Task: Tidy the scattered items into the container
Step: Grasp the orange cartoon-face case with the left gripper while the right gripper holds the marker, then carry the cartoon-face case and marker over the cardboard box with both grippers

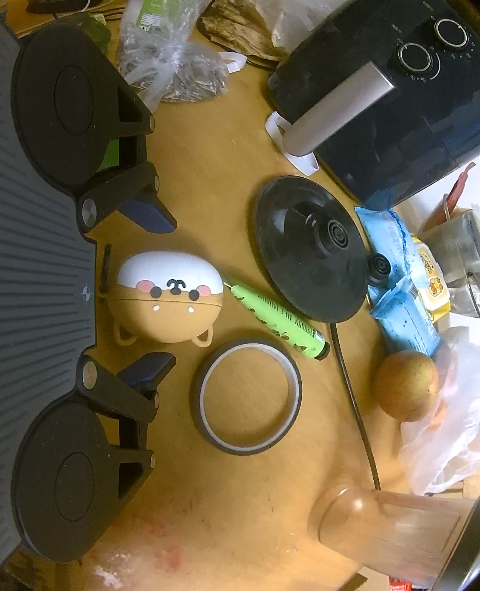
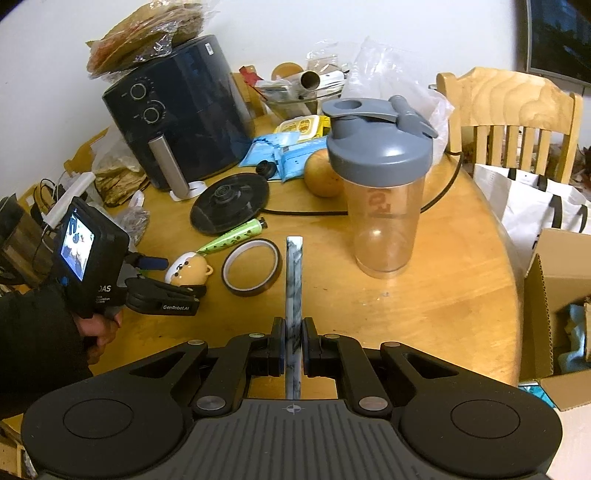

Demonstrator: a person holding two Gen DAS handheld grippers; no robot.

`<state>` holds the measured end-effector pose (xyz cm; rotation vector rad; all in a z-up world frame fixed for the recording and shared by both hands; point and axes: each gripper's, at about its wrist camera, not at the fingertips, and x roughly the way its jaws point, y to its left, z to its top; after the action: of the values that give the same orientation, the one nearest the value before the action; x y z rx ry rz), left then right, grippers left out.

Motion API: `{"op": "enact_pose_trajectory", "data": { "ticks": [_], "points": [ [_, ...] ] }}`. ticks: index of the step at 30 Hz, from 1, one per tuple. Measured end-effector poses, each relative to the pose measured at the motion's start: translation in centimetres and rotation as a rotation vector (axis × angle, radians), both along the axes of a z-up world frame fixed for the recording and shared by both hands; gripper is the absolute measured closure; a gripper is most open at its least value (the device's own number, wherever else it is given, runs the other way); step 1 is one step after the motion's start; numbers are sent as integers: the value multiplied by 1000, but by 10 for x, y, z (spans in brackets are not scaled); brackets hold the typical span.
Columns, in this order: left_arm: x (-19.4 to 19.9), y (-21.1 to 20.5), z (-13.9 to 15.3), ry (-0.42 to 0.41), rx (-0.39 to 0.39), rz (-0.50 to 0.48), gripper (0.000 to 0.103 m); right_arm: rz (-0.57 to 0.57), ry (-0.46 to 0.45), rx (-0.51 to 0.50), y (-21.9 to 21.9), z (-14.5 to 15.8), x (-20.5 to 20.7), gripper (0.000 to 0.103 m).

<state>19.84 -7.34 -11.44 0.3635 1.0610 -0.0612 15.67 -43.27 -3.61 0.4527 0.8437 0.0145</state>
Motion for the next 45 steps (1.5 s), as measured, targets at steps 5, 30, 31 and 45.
{"op": "enact_pose_trajectory", "data": {
  "ticks": [5,30,31,45],
  "points": [
    [3,1,-5,21,-6,-6,50,6,-3,8,0,-2,0,92],
    [-18,6,35,8,-71,44,50,46,-48,37,6,4,-5,92],
    [-20,6,37,5,-73,46,50,48,-53,39,6,5,-5,92],
    [-59,26,87,-66,-159,101,50,105,-76,44,30,16,-9,92]
  ]
}}
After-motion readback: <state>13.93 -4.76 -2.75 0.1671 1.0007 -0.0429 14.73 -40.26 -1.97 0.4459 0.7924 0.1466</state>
